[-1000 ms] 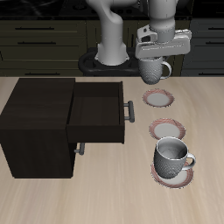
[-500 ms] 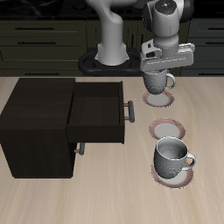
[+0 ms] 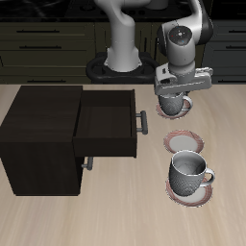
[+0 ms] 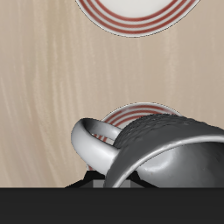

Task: Place the porcelain mug that is in the drawer onto the nearest plate relative to the robot

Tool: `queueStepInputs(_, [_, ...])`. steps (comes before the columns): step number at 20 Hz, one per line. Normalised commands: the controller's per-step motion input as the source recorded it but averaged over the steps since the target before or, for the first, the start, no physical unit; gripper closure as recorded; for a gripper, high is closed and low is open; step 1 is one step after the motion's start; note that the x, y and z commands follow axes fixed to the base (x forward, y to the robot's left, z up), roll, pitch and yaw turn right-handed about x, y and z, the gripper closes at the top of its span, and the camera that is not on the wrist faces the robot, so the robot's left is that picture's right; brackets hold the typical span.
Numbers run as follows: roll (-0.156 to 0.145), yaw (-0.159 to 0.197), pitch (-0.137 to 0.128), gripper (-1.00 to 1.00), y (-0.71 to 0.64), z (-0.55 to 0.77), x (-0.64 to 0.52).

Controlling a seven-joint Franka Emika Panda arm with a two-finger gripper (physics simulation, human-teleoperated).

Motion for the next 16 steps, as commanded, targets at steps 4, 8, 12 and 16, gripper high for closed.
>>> queueStepInputs(4, [0.049,-0.045,0.124,1.0,0.12,-0.3,-0.09])
queueStepInputs(8, [0.032,-0.044,0.048,-1.0,0.08,-0.04,-0.06])
queueStepInputs(12, [0.0,-0.015,0.025,-1.0,-0.1,0.08,0.09])
queueStepInputs(16, [0.031,0.013,-0.038,-1.0,-0.02,0.18,-0.01])
